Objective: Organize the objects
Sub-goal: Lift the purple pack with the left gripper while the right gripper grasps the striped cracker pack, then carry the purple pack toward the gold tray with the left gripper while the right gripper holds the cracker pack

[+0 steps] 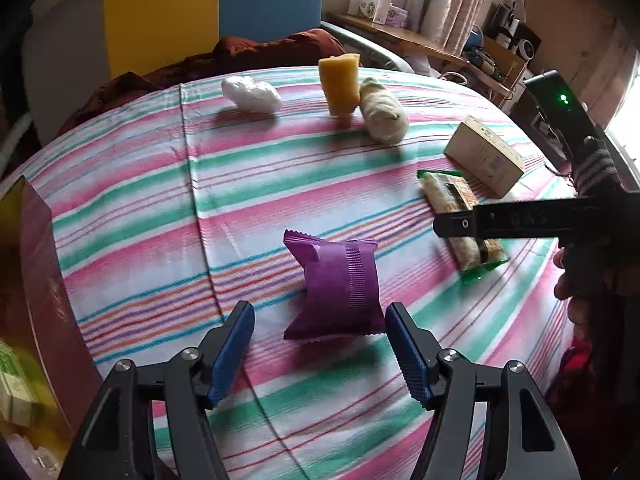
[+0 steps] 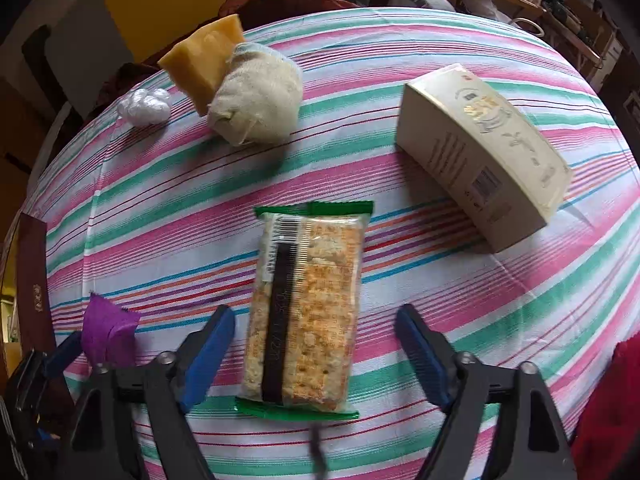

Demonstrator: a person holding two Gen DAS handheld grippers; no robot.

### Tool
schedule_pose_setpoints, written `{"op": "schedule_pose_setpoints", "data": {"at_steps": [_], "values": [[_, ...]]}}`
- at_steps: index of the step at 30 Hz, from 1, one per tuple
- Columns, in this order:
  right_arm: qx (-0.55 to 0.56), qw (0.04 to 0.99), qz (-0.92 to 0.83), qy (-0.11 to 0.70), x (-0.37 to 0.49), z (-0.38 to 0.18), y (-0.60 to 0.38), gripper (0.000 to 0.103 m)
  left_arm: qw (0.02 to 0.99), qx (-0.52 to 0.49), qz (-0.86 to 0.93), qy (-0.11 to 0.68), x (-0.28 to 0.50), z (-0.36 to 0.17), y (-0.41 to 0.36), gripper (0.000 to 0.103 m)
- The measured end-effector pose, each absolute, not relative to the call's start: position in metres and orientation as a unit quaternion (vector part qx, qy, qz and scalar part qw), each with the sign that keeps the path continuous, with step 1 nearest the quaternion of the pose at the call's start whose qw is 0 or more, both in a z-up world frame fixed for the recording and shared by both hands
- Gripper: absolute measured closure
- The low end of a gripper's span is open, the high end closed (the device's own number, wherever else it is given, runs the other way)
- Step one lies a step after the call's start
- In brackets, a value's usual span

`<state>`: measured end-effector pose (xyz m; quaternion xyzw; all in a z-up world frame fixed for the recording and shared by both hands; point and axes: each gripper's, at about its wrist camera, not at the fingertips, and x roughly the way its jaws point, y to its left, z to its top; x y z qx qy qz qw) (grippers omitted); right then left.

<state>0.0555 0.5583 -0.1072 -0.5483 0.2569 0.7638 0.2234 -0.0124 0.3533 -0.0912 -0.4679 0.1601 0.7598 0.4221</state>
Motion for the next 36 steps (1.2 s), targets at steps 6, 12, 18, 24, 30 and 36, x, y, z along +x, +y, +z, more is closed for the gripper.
{"op": "schedule_pose_setpoints", "data": {"at_steps": [6,12,18,24,30,36], "values": [[-0.565,0.227,0.759,0.23,0.051,-0.109,0.553,0.014,0.433,-0.438,0.763,0.195,-0.013,-0.083,0.368,0.034],[-0.563,0.227,0.761,0.231,0.054,-0.107,0.555,0.014,0.434,-0.452,0.745,0.226,-0.025,-0.1,0.384,0.06],[-0.558,0.251,0.761,0.213,0.059,-0.102,0.558,0.039,0.435,-0.432,0.76,0.216,-0.022,-0.107,0.377,0.062],[-0.553,0.261,0.767,0.197,0.06,-0.096,0.559,0.057,0.432,-0.427,0.766,0.209,-0.022,-0.11,0.375,0.062],[-0.553,0.256,0.766,0.207,0.061,-0.096,0.563,0.056,0.435,-0.412,0.775,0.2,-0.019,-0.112,0.373,0.062],[-0.552,0.257,0.768,0.199,0.062,-0.094,0.564,0.056,0.437,-0.402,0.781,0.193,-0.017,-0.112,0.37,0.062]]}}
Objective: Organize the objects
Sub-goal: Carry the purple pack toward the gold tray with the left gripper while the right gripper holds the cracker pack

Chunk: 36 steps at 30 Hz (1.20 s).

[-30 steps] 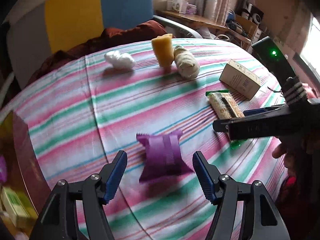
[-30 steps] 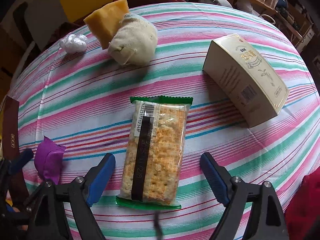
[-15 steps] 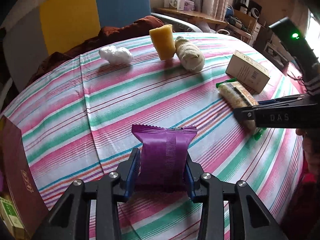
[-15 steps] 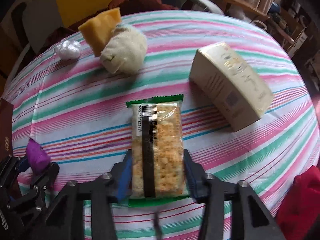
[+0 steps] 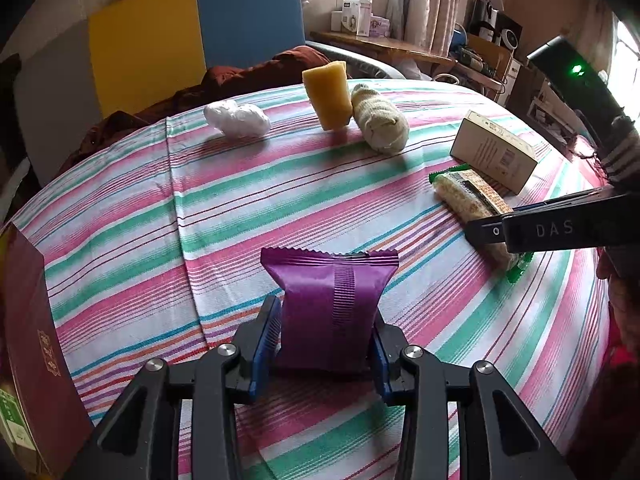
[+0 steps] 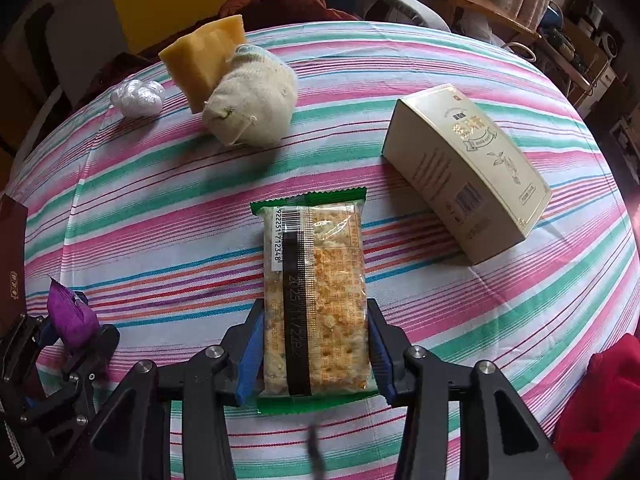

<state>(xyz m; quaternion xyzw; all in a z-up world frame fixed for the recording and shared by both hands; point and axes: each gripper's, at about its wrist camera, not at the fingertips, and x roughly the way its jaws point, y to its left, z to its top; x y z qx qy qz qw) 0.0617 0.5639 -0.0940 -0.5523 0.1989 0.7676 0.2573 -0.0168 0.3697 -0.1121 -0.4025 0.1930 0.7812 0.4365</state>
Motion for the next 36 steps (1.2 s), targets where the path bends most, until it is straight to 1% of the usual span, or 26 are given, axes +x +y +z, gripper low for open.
{"op": "schedule_pose_setpoints", "data": {"at_steps": [7,13,14,16,18,19,21,23,27,30,36], "values": [[-0.547,0.249,0.778,0.186,0.061,-0.088,0.561,0.057,0.428,-0.402,0.787,0.192,-0.014,-0.11,0.368,0.064],[-0.538,0.192,0.802,0.172,0.055,-0.079,0.544,0.057,0.423,-0.416,0.783,0.187,-0.001,-0.101,0.353,0.066],[-0.539,0.186,0.805,0.165,0.039,-0.082,0.527,0.057,0.425,-0.415,0.783,0.186,0.003,-0.098,0.349,0.066],[-0.535,0.179,0.81,0.162,0.056,-0.078,0.517,0.057,0.432,-0.408,0.783,0.183,0.012,-0.089,0.34,0.066],[-0.53,0.178,0.813,0.162,0.036,-0.094,0.54,0.057,0.439,-0.401,0.784,0.181,0.02,-0.078,0.331,0.066],[-0.528,0.18,0.814,0.162,0.027,-0.099,0.529,0.057,0.441,-0.398,0.784,0.178,0.022,-0.073,0.326,0.066],[-0.524,0.185,0.815,0.162,0.026,-0.099,0.532,0.057,0.443,-0.391,0.789,0.164,0.025,-0.061,0.314,0.066],[-0.521,0.189,0.816,0.162,0.05,-0.084,0.517,0.057,0.445,-0.384,0.795,0.15,0.027,-0.047,0.3,0.066],[-0.521,0.194,0.816,0.161,0.053,-0.084,0.514,0.057,0.437,-0.366,0.812,0.123,0.024,-0.023,0.266,0.066],[-0.524,0.189,0.814,0.167,0.053,-0.083,0.511,0.057,0.418,-0.36,0.829,0.095,0.013,-0.008,0.236,0.066],[-0.507,0.168,0.827,0.175,0.047,-0.065,0.485,0.057,0.359,-0.343,0.867,0.042,-0.016,0.013,0.172,0.065]]}}
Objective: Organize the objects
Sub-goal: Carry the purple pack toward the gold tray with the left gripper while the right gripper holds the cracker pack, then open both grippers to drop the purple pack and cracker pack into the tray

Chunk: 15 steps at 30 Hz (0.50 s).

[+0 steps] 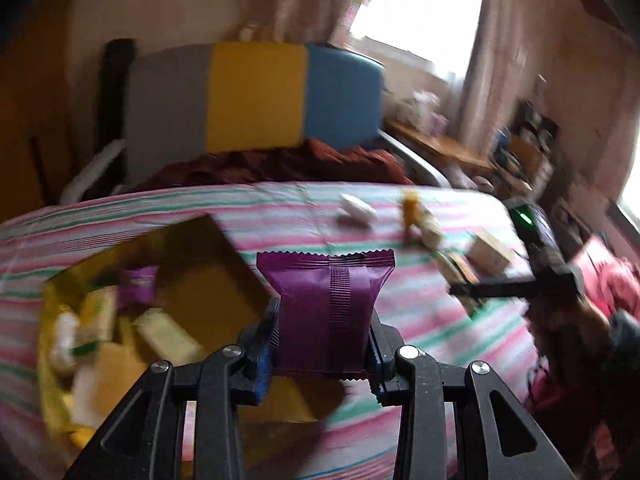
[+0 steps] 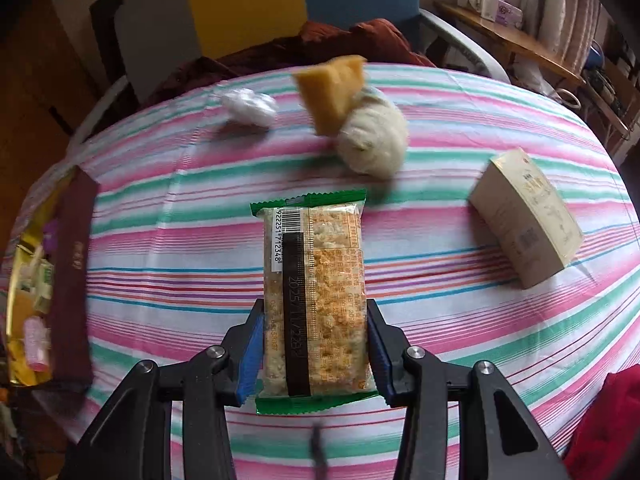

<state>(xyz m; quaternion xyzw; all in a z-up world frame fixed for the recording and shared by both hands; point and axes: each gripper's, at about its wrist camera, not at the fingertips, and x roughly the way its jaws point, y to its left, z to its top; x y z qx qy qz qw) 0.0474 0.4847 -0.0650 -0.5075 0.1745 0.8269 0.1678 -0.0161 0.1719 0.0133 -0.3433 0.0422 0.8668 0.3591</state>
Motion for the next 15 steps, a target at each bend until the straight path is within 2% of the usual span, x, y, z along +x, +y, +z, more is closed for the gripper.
{"op": "schedule_pose_setpoints", "data": {"at_steps": [7,15], "values": [[-0.472,0.09,0.865,0.144,0.019,-0.02,0.409,0.057,0.264,-0.332,0.905,-0.016,-0.057,0.025,0.088,0.065],[-0.473,-0.015,0.874,0.111,-0.047,-0.007,0.308,0.057,0.169,-0.365,0.915,-0.041,-0.094,-0.007,0.023,0.065]]}}
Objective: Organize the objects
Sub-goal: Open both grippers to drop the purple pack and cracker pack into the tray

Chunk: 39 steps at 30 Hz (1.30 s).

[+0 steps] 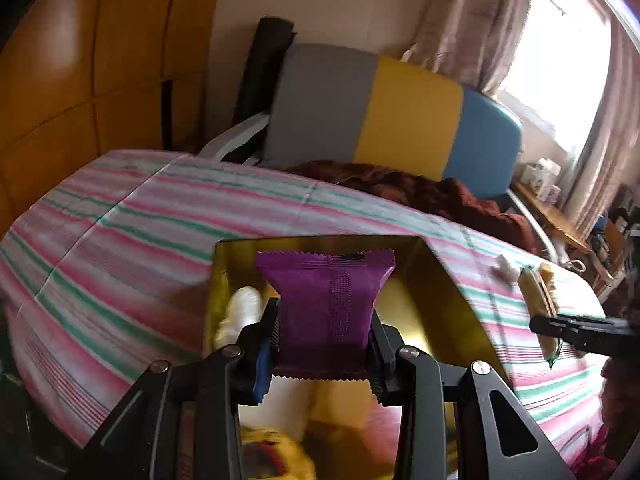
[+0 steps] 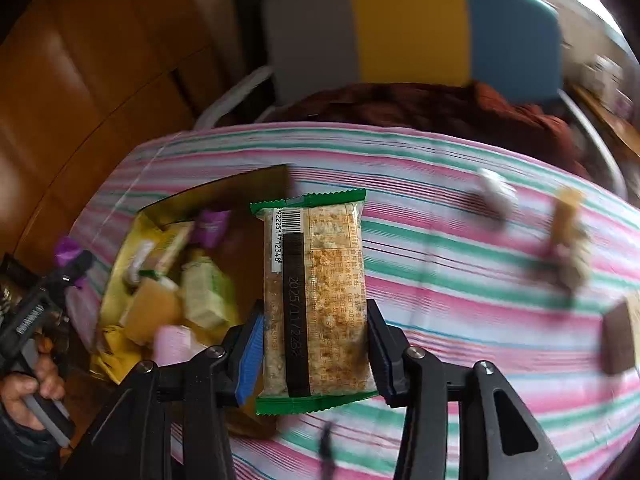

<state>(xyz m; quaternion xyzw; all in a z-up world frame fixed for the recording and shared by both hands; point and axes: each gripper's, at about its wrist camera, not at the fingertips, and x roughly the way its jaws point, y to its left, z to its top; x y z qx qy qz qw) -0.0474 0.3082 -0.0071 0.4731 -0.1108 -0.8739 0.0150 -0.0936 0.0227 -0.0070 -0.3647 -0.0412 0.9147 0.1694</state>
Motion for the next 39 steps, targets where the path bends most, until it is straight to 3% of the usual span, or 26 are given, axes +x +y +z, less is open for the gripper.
{"op": "schedule_pose_setpoints", "data": {"at_steps": [8,11,14,27,39], "values": [[0.507,0.052,-0.856,-0.083,-0.129,-0.029,0.24,0.057,0.154,-0.397,0.904,-0.046,-0.111,-0.038,0.011,0.064],[0.514,0.059,-0.851,-0.093,-0.151,-0.035,0.231,0.057,0.153,-0.402,0.902,-0.042,-0.114,-0.043,0.013,0.06],[0.52,0.059,-0.845,-0.112,-0.161,-0.039,0.229,0.056,0.152,-0.4,0.902,-0.047,-0.111,-0.043,0.01,0.048],[0.481,0.024,-0.866,-0.135,-0.094,-0.023,0.243,0.056,0.137,-0.343,0.928,-0.047,-0.088,-0.007,0.003,0.038],[0.446,0.003,-0.89,-0.092,-0.049,-0.008,0.236,0.056,0.173,-0.319,0.932,0.003,-0.05,0.012,0.034,0.028]]}}
